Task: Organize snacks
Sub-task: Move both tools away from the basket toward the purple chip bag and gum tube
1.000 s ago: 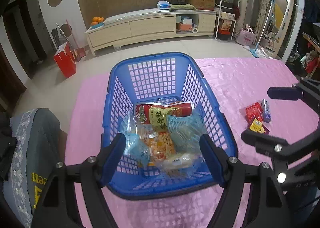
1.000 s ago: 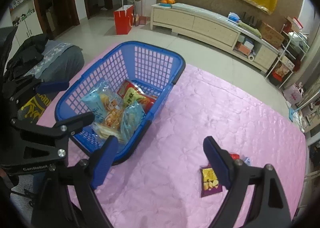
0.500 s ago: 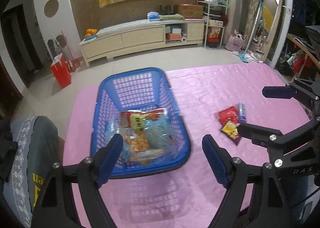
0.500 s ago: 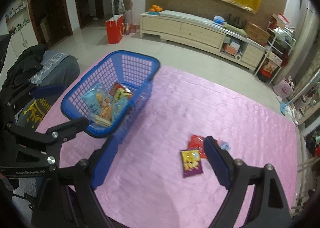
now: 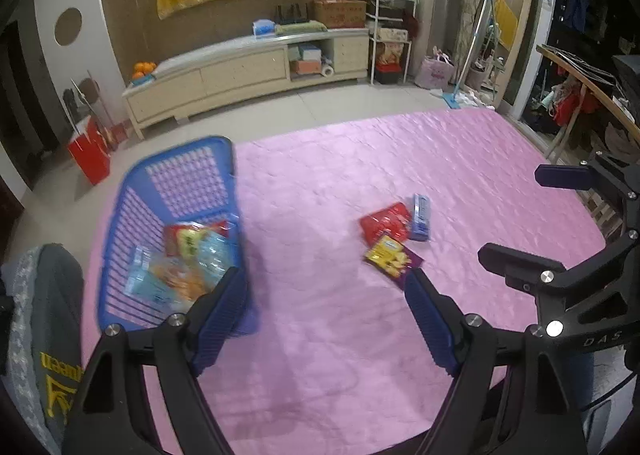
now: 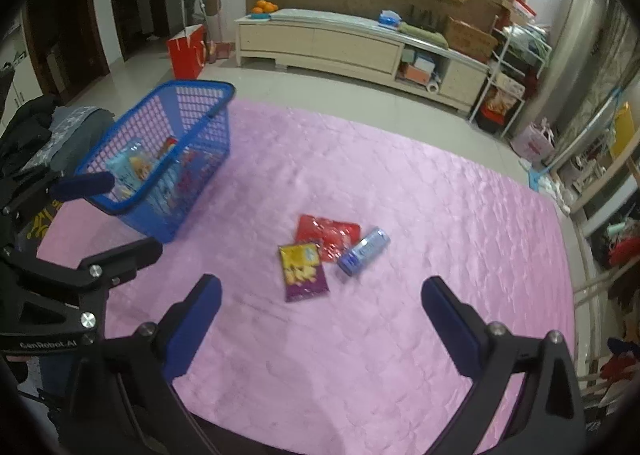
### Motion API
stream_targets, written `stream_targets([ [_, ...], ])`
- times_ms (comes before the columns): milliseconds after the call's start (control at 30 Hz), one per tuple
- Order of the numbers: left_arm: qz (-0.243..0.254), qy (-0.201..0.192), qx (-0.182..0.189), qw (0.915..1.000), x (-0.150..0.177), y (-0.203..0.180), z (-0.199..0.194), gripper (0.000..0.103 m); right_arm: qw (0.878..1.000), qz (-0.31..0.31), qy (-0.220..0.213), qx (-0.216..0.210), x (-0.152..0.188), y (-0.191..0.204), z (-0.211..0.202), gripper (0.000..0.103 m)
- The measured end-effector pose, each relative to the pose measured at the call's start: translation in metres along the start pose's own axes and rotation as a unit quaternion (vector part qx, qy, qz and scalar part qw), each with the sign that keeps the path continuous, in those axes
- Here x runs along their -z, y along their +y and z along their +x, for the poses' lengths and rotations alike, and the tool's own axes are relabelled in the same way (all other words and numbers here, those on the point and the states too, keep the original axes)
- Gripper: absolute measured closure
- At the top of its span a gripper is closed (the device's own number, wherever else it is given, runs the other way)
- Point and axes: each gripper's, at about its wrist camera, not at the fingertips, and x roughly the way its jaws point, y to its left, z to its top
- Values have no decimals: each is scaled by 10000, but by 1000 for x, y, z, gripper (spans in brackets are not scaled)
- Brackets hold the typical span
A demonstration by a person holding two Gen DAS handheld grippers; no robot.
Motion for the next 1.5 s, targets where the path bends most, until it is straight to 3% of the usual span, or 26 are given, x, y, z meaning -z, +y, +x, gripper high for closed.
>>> stream_targets([
  [400,-324,577,273,9974,13,-53,68,23,9981,508,351,62,47,-55,45,1],
  [633,-660,932,400,9926,22,-66,112,23,9962,611,613,28,57,-76,82,1],
  [1200,-1229,1205,-10,9851,4,-79,201,23,9946,582,851,135,47,-112,149,1],
  [1400,-1357,1429,-217,9801,3,-83,227,23,9940,743,807,47,51,-121,148,1],
  [1500,-1409,1360,-391,9799,3,-86,229,23,9938,777,798,23,56,-123,143,1],
])
